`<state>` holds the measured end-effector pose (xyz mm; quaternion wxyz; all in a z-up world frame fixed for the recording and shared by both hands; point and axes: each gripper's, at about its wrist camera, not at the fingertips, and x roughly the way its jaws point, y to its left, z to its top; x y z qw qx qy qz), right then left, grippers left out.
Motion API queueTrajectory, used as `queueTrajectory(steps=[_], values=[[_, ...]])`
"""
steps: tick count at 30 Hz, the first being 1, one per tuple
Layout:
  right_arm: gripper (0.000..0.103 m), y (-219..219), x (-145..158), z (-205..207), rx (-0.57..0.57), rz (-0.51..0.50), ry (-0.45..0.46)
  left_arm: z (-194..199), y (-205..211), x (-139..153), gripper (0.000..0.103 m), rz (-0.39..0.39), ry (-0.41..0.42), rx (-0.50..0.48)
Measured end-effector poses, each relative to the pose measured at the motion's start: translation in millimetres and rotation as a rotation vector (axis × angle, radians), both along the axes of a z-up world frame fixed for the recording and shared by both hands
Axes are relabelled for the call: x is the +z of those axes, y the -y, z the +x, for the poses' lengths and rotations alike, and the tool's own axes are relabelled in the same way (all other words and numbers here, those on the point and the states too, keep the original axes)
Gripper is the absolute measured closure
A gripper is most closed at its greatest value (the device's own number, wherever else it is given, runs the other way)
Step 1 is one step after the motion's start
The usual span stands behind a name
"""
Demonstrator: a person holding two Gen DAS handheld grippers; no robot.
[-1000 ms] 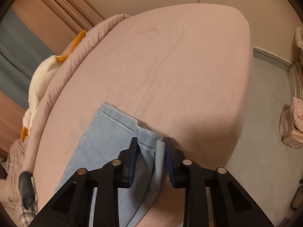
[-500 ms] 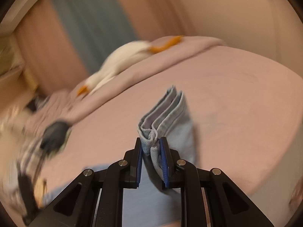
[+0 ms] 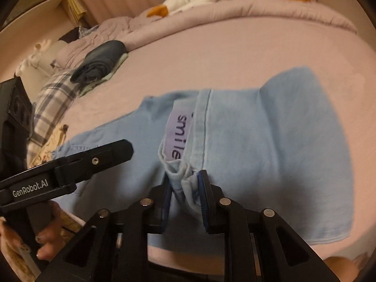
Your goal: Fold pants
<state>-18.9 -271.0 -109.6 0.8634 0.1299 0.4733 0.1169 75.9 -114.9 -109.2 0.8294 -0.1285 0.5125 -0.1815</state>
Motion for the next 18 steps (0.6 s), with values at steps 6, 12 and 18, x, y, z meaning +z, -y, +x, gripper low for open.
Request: queueTrajectory(steps=[6,12,18], values=[[0.04,23.4,13.4,-32.4,-0.048,0.037,0.022,4.1,13.0,-3.6,0.019,-0.097,-0.024,-0.077],[0.036,60.1,23.8,-54.9,-0.213,-0.014,0.07,8.2,35.6,-16.2,0.023,-0.186,-0.083,-0.175],[0.036,88.4,13.4,-60.0,-0.31,0.035,0.046,0.3,64.2,-21.0,0.087,-0.08,-0.033,-0.213]])
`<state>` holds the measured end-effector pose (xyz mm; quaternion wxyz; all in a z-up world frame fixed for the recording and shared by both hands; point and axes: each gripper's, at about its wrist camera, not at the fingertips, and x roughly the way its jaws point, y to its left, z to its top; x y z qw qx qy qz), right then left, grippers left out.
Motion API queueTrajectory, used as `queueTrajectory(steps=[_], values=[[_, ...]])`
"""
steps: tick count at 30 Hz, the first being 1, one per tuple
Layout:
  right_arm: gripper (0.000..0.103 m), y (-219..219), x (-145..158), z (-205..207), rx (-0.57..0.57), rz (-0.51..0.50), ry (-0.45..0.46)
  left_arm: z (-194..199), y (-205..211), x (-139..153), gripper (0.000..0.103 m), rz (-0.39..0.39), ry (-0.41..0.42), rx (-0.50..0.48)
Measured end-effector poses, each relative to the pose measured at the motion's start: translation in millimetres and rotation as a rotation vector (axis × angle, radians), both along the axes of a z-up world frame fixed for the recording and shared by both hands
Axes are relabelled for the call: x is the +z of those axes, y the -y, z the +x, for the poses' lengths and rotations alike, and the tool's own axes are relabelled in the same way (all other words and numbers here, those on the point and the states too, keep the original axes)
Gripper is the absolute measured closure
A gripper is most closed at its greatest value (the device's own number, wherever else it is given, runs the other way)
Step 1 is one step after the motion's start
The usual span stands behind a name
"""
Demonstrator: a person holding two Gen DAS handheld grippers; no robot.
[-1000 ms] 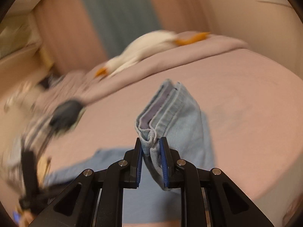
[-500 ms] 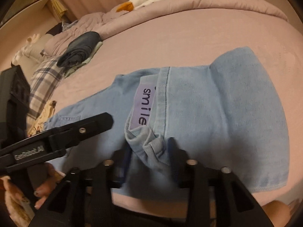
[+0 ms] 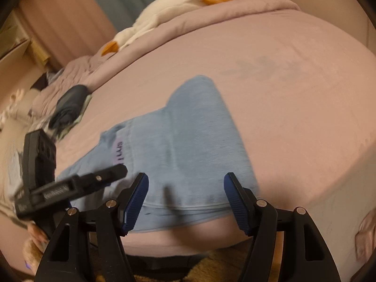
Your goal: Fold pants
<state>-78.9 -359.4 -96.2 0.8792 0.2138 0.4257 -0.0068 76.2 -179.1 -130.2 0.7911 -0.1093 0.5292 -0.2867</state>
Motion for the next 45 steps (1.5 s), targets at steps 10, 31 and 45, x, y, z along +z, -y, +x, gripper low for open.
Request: queueTrajectory(steps=[10,31,45], values=[[0.036,0.5,9.5,-6.3,-0.019,-0.037,0.028,-18.8,-45.0,39.0,0.096,0.064,0.105,0.093],[0.036,-0.9,-3.7,1.0,-0.026,-0.049,-0.032,7.2,-11.1,11.8,0.044,0.068,-0.04,-0.008],[0.036,-5.7,-1.8,4.2,-0.013,-0.065,-0.032,-14.3,-71.8,35.9,0.1,0.065,0.117,0.142]])
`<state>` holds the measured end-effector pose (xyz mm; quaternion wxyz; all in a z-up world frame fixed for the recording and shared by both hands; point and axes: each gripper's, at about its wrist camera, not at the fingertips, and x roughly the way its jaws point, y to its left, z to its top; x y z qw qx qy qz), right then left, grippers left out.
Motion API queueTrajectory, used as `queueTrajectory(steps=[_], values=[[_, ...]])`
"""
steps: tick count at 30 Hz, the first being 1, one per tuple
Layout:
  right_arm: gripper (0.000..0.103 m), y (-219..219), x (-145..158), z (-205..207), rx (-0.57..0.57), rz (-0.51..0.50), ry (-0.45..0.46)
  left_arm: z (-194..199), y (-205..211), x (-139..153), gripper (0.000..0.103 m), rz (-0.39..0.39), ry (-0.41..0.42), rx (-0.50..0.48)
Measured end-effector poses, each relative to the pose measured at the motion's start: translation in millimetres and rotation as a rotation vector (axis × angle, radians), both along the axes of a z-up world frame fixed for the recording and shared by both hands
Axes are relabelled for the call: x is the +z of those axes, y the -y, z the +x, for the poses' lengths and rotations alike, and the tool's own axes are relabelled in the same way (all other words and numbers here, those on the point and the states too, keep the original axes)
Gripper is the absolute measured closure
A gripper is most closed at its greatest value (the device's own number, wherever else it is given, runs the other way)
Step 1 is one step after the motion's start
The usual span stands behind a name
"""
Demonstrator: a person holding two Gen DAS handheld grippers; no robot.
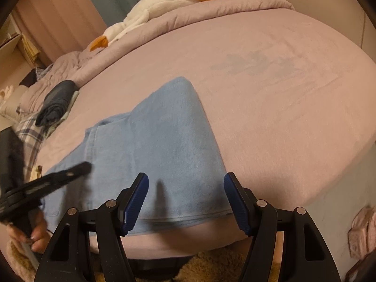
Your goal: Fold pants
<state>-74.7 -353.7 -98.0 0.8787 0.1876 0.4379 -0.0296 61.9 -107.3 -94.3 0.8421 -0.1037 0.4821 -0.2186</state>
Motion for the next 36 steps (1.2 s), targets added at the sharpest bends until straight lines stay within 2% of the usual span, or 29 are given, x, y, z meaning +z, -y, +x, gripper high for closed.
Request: queueTrajectory(steps=[5,9,11,13,14,17,19,21,23,24,25,26,30,33,36], values=[[0.036,-6.7,-8.3,8.4,-0.001,-0.018,-0.026,12.8,2.0,-30.8,0.1,-0.004,-0.104,0.008],[0.036,-12.1,-8.5,9.2,0.002,-0.068,-0.035,13.2,2.2,-31.5,0.098,-0.031,-0.116,0.005],[0.036,-10.7,-8.7,8.5,-0.003,-0.063,-0.037,11.6,-2.2,-26.7,0.082,-0.034,-0.099,0.004],[0.036,-9.1,-9.2,7.6,-0.006,-0.058,-0.039,15.8,-3.6,-23.8,0.038,-0.039,-0.097,0.0],[0.036,-8.7,-9.0,7.2,-0.007,-0.057,-0.04,18.1,-2.7,-26.2,0.034,-0.051,-0.096,-0.01],[0.035,-7.4,-9.0,7.9,-0.008,-0.05,-0.041,31.9,14.1,-32.2,0.035,-0.065,-0.139,-0.045],[0.034,-7.0,-9.3,7.4,-0.009,-0.051,-0.043,37.6,21.4,-31.0,0.035,-0.057,-0.122,-0.07],[0.034,-7.1,-9.6,7.8,-0.006,-0.055,-0.043,44.8,31.1,-35.5,0.036,-0.086,-0.135,-0.119],[0.032,-6.8,-10.4,7.8,-0.004,-0.051,-0.04,48.8,37.6,-39.2,0.051,-0.084,-0.141,-0.117],[0.032,-6.4,-10.9,8.0,-0.005,-0.047,-0.04,47.6,40.7,-39.3,0.073,-0.066,-0.133,-0.119],[0.032,-6.1,-11.5,8.3,-0.007,-0.046,-0.04,44.8,43.4,-40.1,0.087,-0.069,-0.138,-0.126],[0.032,-6.6,-12.0,8.6,-0.009,-0.046,-0.041,41.0,44.7,-41.3,0.093,-0.091,-0.147,-0.129],[0.032,-8.0,-8.7,7.6,-0.007,-0.052,-0.039,26.8,43.7,-28.7,0.096,-0.073,-0.109,-0.087],[0.032,-8.7,-4.2,4.0,0.014,-0.032,-0.022,16.9,27.9,-15.0,0.096,-0.107,-0.087,-0.088],[0.032,-12.0,-3.4,3.3,0.026,-0.039,-0.013,18.1,19.9,-18.6,0.095,-0.063,-0.087,-0.061]])
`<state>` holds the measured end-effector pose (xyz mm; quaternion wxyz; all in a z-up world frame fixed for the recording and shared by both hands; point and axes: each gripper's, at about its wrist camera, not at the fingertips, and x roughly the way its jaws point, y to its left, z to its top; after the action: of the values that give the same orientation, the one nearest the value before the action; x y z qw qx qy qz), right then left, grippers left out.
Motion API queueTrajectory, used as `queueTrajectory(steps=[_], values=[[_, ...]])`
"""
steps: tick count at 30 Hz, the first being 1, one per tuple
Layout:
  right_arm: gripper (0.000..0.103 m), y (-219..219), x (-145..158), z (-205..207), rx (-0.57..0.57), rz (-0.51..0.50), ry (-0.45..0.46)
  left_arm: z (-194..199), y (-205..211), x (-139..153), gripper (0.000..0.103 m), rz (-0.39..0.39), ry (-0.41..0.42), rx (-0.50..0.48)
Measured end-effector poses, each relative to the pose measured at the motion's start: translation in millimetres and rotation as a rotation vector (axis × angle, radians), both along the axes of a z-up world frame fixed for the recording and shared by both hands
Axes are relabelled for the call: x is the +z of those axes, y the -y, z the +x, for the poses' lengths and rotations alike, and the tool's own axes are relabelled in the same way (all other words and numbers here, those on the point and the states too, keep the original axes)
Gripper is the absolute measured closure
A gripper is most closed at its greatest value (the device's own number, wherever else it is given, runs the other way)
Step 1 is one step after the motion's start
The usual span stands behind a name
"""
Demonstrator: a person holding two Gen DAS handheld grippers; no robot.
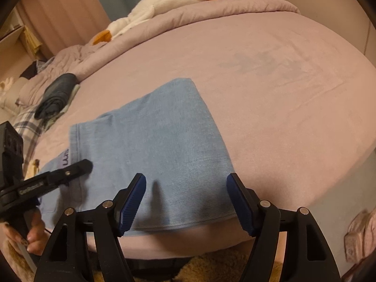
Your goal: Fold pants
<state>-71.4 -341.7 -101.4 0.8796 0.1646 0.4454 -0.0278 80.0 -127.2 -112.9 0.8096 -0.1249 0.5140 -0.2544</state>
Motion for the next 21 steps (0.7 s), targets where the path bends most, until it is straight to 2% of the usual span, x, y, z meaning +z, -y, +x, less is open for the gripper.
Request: queueTrajectory(steps=[2,5,14,16,18,21], values=[[0.032,-3.0,-2.8,3.4,0.001,-0.004,-0.008,4.0,-1.7,-13.3,0.094,0.026,-0.022,0.013],[0.032,-11.4,-7.9,8.5,0.004,-0.039,-0.031,7.0,-4.3,-23.1,0.092,0.013,-0.021,0.022],[0.032,-24.2,-10.0,11.2,0.002,-0.136,-0.052,8.4,-7.2,-21.7,0.091,0.002,-0.019,0.032],[0.031,-24.2,-10.3,14.1,0.002,-0.15,-0.059,6.9,-7.6,-21.6,0.089,0.001,-0.014,0.035],[0.026,-23.9,-10.3,15.8,0.006,-0.145,-0.06,2.0,-10.3,-20.1,0.087,0.008,-0.003,0.037],[0.024,-25.6,-9.5,16.7,-0.002,-0.158,-0.063,-5.8,-14.7,-13.9,0.08,0.032,0.01,0.051]])
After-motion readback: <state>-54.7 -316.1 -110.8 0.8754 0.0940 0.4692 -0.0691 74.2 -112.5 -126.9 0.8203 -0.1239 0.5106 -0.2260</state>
